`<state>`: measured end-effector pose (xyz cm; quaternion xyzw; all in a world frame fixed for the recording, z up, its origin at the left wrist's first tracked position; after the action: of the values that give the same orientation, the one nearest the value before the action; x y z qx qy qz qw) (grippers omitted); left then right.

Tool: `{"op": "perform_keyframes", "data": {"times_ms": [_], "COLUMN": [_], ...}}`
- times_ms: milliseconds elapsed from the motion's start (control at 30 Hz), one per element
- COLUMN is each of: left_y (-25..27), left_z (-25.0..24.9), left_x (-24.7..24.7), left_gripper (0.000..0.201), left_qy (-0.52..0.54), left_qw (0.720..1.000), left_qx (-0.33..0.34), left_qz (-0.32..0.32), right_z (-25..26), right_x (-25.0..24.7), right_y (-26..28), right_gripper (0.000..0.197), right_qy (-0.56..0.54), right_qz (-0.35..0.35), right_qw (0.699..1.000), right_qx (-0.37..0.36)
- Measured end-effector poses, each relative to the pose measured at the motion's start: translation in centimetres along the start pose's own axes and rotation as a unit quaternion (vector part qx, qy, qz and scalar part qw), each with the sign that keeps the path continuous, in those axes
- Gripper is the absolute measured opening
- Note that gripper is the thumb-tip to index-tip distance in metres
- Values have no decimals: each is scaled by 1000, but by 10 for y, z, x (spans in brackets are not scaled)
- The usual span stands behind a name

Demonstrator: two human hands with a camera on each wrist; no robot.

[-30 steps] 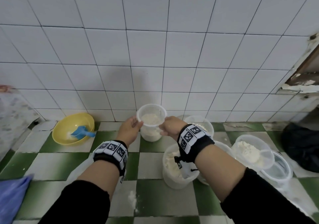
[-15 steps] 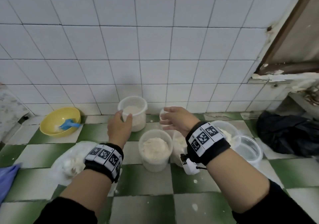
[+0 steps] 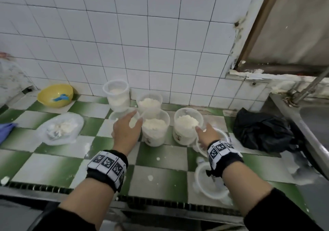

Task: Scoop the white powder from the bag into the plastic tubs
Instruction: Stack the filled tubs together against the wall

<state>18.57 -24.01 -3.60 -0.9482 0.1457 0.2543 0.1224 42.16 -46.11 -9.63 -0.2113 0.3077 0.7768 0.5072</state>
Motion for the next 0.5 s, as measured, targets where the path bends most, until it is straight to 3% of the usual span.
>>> {"op": "perform_keyframes", "data": {"times_ms": [100,200,367,500], "left_y": [27,52,82,89], "left_z": [-8,-11,6,10], "left_x": [2,6,-3,4], "left_gripper": [44,45,45,42], "left_qy": [-23,-54,1,60], "left_qw": [1000,998,999,995], "left_qx": [14,30,-38,-72], "left_qz": [-9,15,11,31], "right_z": [-5,4,11,-3], "right_x": [20,23,14,11], "right_y": [-5,-14,-13,14], "right_gripper": [40,43,52,60], "right_qy": [-113,-164,-148,-152], "right_qz": [56,64,43,90], "right_qw": [991,984,988,984], "right_qx": [43,41,3,-5]}}
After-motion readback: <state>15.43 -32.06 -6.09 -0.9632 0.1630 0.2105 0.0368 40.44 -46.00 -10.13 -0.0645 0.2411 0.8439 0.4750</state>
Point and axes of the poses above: each hand's wrist, its own y-axis away from the middle knuckle, its own x-axis out of the palm, z = x × y, the point moved 10 cm from there along -y, towards the middle knuckle, and after that the axes turned 10 degrees about -z, right-handed, at the moved point
